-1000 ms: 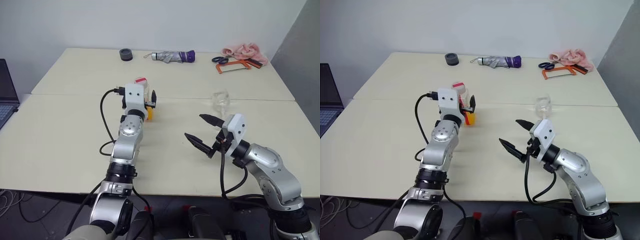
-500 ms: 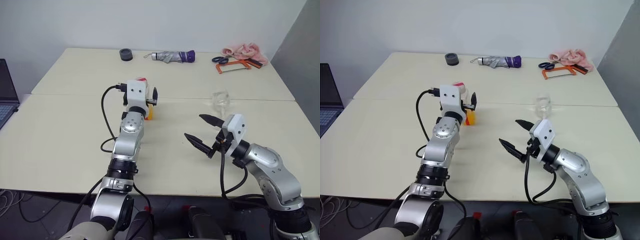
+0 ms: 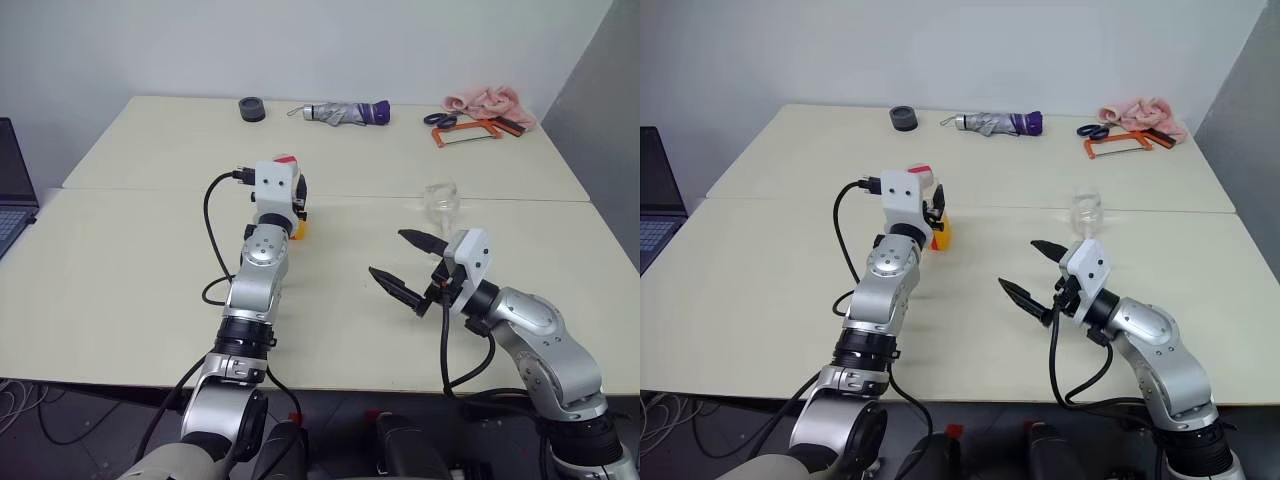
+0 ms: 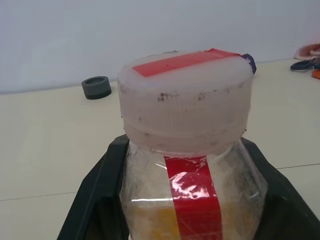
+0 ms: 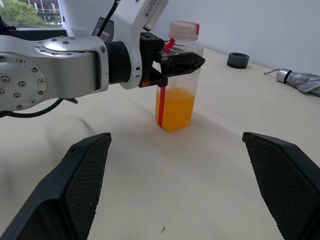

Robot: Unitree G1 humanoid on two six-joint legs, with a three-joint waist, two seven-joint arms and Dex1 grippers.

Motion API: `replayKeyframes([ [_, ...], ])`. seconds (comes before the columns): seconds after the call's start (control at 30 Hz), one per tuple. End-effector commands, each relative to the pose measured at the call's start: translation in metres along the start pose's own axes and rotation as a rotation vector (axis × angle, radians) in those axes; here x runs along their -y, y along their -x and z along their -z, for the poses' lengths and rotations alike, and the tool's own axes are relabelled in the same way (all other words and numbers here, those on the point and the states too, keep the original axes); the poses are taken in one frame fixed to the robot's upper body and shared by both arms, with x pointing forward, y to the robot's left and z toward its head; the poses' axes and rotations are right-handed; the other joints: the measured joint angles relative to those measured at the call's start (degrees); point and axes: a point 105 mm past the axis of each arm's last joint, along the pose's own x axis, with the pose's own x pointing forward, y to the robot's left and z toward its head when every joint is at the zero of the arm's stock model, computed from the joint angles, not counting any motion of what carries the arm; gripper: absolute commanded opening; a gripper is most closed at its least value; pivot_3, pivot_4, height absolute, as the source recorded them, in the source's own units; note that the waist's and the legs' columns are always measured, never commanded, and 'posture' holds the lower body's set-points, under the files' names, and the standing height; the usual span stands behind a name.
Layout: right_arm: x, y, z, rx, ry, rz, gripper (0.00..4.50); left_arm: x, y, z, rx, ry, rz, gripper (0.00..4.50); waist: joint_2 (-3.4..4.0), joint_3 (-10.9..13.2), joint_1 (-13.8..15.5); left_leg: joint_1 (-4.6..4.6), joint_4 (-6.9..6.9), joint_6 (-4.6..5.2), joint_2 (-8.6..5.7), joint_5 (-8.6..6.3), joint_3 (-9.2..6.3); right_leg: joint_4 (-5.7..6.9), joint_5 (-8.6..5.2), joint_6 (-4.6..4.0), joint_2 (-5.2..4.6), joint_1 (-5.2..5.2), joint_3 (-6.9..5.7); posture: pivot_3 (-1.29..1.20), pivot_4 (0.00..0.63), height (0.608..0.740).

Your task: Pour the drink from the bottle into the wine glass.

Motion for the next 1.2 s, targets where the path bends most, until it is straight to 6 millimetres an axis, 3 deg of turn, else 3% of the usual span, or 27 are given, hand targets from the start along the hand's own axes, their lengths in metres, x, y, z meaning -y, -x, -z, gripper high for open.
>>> replayKeyframes([
  [0.03,-0.001,-0.003,-0.011,0.043,0.039,-0.016,4.50,0.003,0.001,-0.015,0.063,-0.014,0.008,2.15,0.00,0.0,0.0,0.00,0.00,0.00,0.00,0.00,0.00,0.00,0.00,0.00,0.00,0.00,0.00,0.00,0.150,0.740],
  [0.23,0.001,-0.003,-0.017,0.058,0.054,0.005,4.50,0.007,0.008,-0.018,0.097,0.041,0.132,2.15,0.00,0.0,0.0,0.00,0.00,0.00,0.00,0.00,0.00,0.00,0.00,0.00,0.00,0.00,0.00,0.00,0.150,0.740],
  [0.5,0.003,0.009,-0.031,0.040,0.056,0.025,4.50,0.044,0.038,-0.024,0.101,0.067,0.747,2.05,0.01,0.0,0.0,-0.03,0.00,-0.03,0.02,0.02,-0.01,0.01,0.00,0.00,-0.02,-0.01,-0.04,0.00,0.150,0.740],
  [0.73,0.002,-0.004,-0.070,0.083,0.003,-0.004,4.50,0.071,0.072,-0.041,0.123,0.082,1.244,1.96,0.03,0.0,-0.2,-0.03,0.02,-0.01,0.01,0.01,-0.01,0.02,0.00,0.00,0.03,-0.03,-0.04,0.00,0.150,0.740],
  [1.03,0.001,-0.031,-0.070,0.027,0.027,0.024,4.50,0.095,0.075,-0.046,0.184,-0.008,1.392,1.95,0.03,0.0,-0.1,-0.12,0.01,0.01,0.02,0.00,-0.03,-0.03,-0.01,-0.02,0.11,-0.09,-0.03,0.00,0.150,0.740],
  [1.2,0.001,-0.041,-0.069,0.035,0.034,0.038,4.50,0.097,0.075,-0.041,0.191,-0.036,1.402,1.95,0.04,0.0,-0.2,-0.13,0.01,0.01,0.03,0.00,-0.03,-0.02,-0.01,-0.02,0.11,-0.11,-0.02,0.00,0.150,0.740],
])
